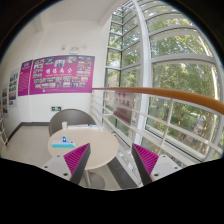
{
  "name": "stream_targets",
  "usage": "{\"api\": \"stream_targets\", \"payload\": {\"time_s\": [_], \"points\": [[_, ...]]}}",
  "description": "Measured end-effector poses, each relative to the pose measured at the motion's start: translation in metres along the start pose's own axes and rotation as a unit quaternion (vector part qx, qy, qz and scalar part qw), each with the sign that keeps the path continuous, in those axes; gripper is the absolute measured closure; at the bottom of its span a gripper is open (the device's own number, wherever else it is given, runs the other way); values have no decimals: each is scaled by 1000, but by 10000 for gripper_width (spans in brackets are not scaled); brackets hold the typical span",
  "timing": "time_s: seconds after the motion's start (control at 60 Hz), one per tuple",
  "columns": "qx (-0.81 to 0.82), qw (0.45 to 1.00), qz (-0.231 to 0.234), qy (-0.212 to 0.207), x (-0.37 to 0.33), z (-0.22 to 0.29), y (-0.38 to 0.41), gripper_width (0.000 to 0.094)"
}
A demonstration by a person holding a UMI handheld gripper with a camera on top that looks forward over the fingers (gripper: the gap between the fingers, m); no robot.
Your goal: Unplug charger
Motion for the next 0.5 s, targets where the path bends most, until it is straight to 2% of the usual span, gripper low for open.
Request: {"api": "stream_targets", "payload": {"time_s": [0.283,0.5], "points": [[-7,997,16,70,7,-49,24,83],[-28,988,82,130,40,-82,100,90]]}}
Point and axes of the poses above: the point between the fingertips, and its own axes, seen from behind it with the camera up: y to the left, z up, x forward, the way the camera looks, the point moved 1 cm from there along -x, backward, against the way the camera looks, and after that the axes turned 11 degrees about -x, right-handed, at the moved point
